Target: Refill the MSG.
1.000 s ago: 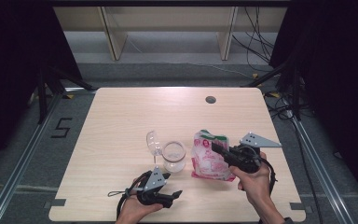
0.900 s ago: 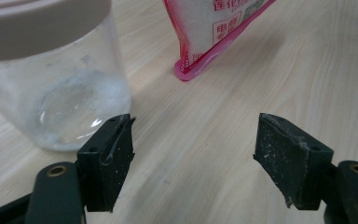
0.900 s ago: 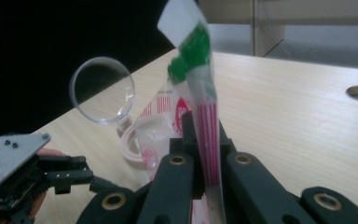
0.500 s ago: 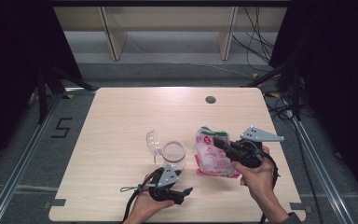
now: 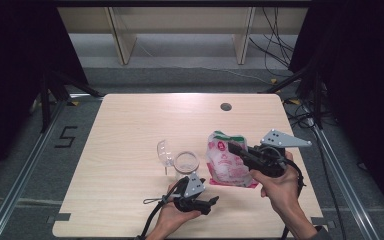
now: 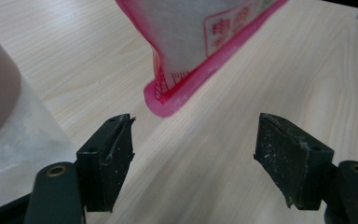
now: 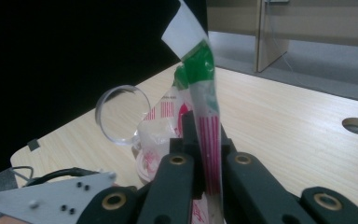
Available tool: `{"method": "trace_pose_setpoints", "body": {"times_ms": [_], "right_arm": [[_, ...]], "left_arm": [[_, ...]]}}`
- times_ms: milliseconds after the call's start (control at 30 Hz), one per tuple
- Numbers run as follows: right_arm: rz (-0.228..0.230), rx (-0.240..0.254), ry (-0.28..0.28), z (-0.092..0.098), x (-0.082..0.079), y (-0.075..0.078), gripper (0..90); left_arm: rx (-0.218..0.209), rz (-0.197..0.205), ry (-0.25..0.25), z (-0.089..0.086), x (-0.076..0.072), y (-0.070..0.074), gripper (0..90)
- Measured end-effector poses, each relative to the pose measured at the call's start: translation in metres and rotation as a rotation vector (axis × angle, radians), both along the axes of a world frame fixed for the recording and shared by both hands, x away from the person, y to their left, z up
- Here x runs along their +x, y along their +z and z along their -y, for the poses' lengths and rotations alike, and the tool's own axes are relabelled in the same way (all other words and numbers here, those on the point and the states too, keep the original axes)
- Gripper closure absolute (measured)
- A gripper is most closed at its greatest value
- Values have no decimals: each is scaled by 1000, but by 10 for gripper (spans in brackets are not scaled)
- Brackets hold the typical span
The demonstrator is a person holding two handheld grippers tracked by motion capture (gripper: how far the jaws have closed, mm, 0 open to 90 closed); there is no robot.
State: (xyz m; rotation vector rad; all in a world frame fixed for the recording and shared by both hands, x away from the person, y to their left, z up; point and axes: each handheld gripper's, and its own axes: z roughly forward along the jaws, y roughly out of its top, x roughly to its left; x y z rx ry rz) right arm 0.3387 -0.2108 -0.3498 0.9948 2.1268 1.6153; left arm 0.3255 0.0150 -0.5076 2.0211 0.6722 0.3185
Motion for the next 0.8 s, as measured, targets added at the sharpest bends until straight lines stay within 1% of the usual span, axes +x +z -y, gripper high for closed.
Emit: {"method": "trace_pose_setpoints", "body": {"times_ms": [33,67,100,133,167,200,233,267,300,333,367,400,433,467,500,533,567,600,633,667,700,733,767,800], "right_arm": [[0,0,0,0,0,0,900],[-5,11,11,-1,-1,1,900],[-6,14,16,-1,-3,2,900],[0,6,17,-1,-4,3,900],[9,8,16,-1,-5,4,900],[3,21,20,-2,-6,5,900],[-25,25,13,-2,-9,7,900],[-8,23,21,-3,-9,8,900],[-8,23,21,-3,-9,8,900],[-13,23,20,-4,-10,8,900],[26,9,36,-4,-8,8,900],[3,16,43,-6,-9,8,900],[3,16,43,-6,-9,8,900],[10,8,34,-7,-9,8,900],[9,0,37,-8,-9,8,900],[-11,7,31,-10,-10,9,900],[4,-4,36,-10,-9,9,900],[-6,-6,35,-11,-8,9,900],[5,-16,40,-11,-7,10,900],[-8,-5,24,-12,-7,11,900],[30,-33,26,-10,-4,13,900],[14,-15,35,-11,-3,14,900],[11,-20,25,-11,-3,16,900],[11,-20,25,-11,-3,16,900]], "left_arm": [[-25,-1,8,2,0,-1,271],[3,2,-5,3,2,0,272],[-7,4,5,5,1,-1,273],[4,9,-3,7,1,-1,275],[0,24,4,9,0,-1,281],[-6,35,10,11,0,-2,285],[5,40,7,12,0,-1,289],[5,49,15,14,0,-1,307],[7,58,29,15,0,-1,307],[-3,64,24,17,0,-3,328],[2,90,23,19,0,-4,368],[1,116,51,20,-1,-5,442],[-5,120,53,21,0,-5,442],[-15,135,63,23,0,-5,512],[-15,145,68,25,-1,-5,525],[0,162,70,25,-1,-5,579],[-9,175,89,26,-1,-5,626],[-17,174,103,26,-1,-4,662],[-24,174,108,26,0,-4,676],[-36,179,116,26,-1,-3,680],[-41,184,118,27,-1,-3,687],[-39,194,120,25,-2,-2,692],[-58,194,128,26,-2,-2,697],[-60,188,124,25,-3,-2,697]]}}
